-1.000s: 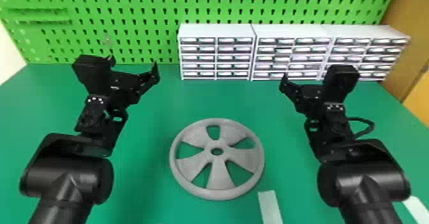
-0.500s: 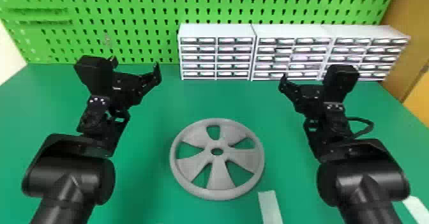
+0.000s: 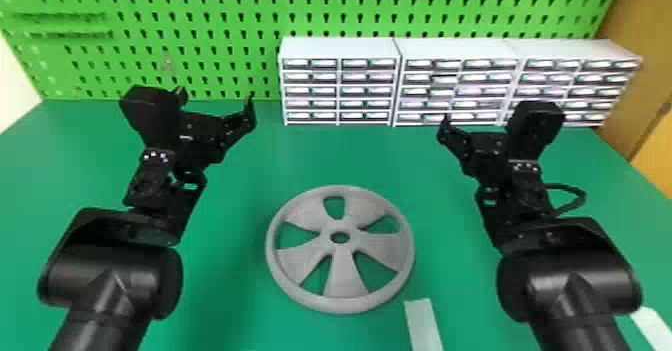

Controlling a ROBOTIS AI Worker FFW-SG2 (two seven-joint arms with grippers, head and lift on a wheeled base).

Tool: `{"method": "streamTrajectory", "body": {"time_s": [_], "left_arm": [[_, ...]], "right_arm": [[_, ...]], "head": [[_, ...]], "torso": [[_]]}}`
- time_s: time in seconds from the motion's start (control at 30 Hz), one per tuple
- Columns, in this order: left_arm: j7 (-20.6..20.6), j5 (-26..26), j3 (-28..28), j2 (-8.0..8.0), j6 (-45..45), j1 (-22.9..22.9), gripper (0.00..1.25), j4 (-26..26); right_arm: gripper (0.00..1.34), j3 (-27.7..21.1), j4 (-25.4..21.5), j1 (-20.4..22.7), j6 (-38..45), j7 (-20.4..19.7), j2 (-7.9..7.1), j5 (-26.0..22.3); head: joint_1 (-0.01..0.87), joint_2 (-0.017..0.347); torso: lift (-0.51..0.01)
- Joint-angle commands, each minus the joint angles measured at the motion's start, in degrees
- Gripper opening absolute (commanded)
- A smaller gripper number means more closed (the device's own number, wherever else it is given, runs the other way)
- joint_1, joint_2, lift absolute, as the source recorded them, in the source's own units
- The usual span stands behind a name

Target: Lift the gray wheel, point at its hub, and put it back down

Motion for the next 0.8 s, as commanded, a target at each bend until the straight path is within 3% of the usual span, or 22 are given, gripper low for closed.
{"method": "streamTrajectory", "body": {"time_s": [0.0,0.77], "left_arm": [[0.0,0.0,0.1,0.00,0.1,0.0,1.16,0.0],[0.0,0.1,0.4,0.00,-0.1,0.1,1.16,0.0]], "right_arm": [[1.26,0.0,0.0,0.0,0.0,0.0,-0.02,0.0],[1.26,0.4,0.0,0.1,0.0,0.0,-0.20,-0.2]], "head": [[0.692,0.048],[0.692,0.048]], "torso": [[-0.088],[-0.088]]}}
